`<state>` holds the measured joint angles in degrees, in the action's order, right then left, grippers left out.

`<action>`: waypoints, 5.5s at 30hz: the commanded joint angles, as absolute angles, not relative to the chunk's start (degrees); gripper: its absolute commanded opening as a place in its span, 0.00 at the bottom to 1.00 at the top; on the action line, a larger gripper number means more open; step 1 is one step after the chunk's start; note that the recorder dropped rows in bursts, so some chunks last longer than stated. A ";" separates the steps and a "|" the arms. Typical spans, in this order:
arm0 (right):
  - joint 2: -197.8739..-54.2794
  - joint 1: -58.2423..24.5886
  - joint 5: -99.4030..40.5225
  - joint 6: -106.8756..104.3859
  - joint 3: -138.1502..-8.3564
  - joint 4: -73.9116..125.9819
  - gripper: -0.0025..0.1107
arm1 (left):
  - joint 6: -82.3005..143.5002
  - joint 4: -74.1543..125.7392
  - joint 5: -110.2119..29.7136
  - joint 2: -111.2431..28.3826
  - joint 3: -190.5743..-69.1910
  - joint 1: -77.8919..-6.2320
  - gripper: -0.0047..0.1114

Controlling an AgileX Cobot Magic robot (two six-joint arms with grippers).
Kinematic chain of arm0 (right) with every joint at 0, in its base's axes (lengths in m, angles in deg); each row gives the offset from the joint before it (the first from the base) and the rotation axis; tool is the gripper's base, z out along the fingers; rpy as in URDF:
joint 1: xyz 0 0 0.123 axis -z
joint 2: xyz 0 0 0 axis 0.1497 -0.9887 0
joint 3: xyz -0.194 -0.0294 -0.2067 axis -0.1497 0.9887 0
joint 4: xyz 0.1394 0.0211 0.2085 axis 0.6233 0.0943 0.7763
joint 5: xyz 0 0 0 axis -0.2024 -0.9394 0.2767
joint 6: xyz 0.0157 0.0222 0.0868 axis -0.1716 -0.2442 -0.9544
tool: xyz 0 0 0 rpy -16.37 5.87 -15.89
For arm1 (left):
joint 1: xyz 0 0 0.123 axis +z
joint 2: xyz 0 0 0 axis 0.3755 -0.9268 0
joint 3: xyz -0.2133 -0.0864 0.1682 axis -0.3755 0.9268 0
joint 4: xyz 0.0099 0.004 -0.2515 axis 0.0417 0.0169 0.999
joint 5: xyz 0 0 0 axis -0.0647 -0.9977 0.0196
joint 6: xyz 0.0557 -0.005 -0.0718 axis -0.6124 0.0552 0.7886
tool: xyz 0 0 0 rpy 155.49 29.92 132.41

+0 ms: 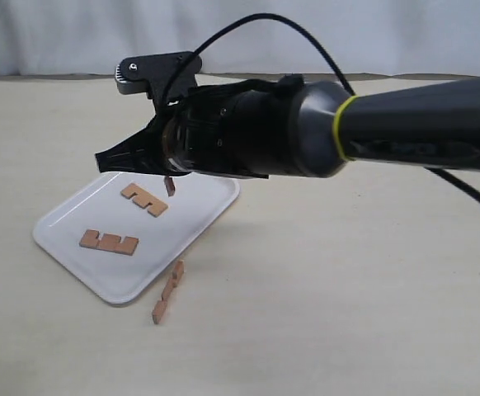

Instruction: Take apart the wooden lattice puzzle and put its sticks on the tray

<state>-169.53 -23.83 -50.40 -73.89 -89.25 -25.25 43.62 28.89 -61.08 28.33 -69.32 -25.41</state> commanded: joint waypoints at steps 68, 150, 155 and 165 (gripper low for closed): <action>-162.49 -33.56 -68.84 -66.50 -80.71 -4.41 0.06 | 43.77 28.85 -60.53 28.38 -69.19 -25.46 0.04; -143.11 -4.64 -91.01 -11.90 -75.41 25.18 0.06 | 43.77 28.85 -60.53 28.38 -69.19 -25.46 0.04; -129.89 10.43 -90.07 -11.58 -68.64 22.57 0.06 | 43.77 28.85 -60.53 28.38 -69.19 -25.46 0.04; -104.31 23.31 -70.39 -11.71 -50.64 14.30 0.06 | 43.77 28.85 -60.53 28.38 -69.19 -25.46 0.04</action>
<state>-110.58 23.21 -78.22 -12.03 -55.74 14.65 43.62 28.89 -61.08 28.33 -69.32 -25.41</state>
